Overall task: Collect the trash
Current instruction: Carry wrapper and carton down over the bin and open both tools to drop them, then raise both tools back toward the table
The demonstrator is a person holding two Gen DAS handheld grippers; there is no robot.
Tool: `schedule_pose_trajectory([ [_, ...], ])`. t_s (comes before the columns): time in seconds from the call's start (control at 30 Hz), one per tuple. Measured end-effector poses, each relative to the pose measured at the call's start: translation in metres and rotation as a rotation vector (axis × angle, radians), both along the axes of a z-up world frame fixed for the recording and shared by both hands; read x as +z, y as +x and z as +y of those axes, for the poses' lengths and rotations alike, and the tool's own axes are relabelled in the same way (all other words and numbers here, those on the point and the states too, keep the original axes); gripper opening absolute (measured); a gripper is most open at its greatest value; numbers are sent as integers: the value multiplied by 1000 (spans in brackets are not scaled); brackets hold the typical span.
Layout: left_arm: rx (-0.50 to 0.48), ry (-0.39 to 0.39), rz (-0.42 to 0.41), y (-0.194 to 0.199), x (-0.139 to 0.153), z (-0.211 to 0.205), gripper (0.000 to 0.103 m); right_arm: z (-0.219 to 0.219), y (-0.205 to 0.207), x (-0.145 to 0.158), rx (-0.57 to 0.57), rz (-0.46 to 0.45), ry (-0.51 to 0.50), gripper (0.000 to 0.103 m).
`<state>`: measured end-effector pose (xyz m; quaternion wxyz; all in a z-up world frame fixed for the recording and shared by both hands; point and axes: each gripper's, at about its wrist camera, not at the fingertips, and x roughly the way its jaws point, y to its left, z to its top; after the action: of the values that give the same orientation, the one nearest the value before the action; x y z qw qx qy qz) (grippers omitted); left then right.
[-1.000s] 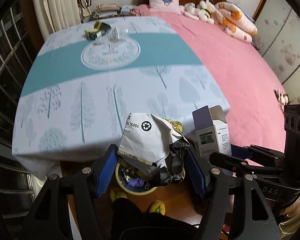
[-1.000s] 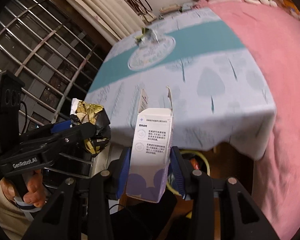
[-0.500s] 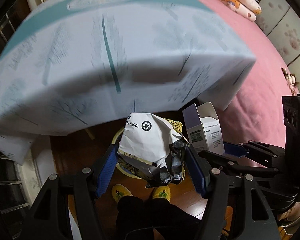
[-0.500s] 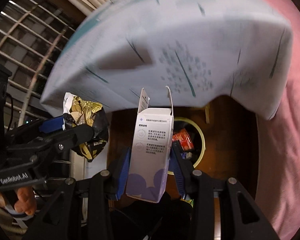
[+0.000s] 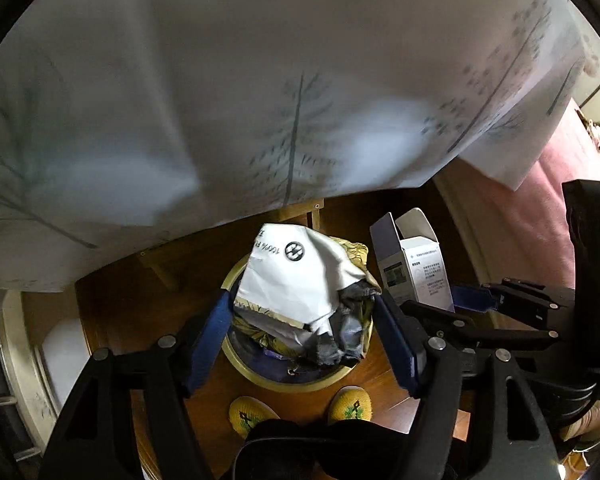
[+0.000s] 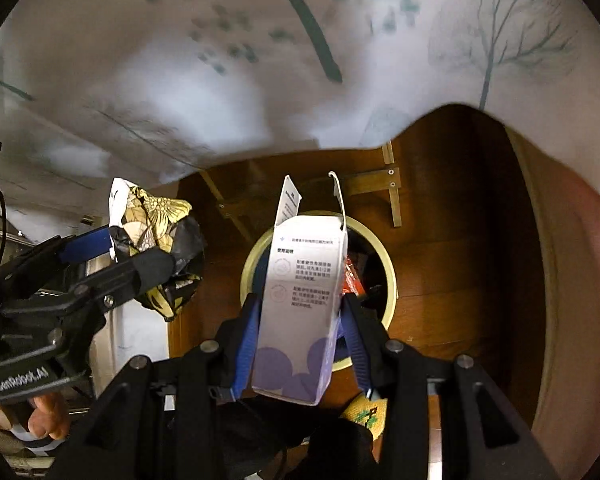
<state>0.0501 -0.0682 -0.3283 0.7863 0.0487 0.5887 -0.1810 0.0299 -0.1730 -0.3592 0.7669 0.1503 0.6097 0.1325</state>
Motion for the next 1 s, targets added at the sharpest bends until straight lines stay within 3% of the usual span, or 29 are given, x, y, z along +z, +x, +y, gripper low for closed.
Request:
schedule_pose_trajectory([
  [0.07,0,7,-4,0,-8,1,93,3,2,-10,5,3,-4,41],
  [0.33,6,23,-33,-1,-17,10,99,18,6,-28,28,8,-40,42],
  [0.53,39,18,-56,-9,2,23,99,30,5,-18,51,9,-53,45],
  [0.57,45,18,-59,-11,7,25,99,31,6,-17,53,12,-58,46],
  [0.67,60,17,-64,-13,26,36,99,38,9,-7,65,12,-69,70],
  [0.8,75,7,-83,-17,61,46,99,46,9,21,82,-12,-77,71],
  [1.0,104,-14,-114,-20,130,62,99,48,7,87,71,-41,-67,71],
])
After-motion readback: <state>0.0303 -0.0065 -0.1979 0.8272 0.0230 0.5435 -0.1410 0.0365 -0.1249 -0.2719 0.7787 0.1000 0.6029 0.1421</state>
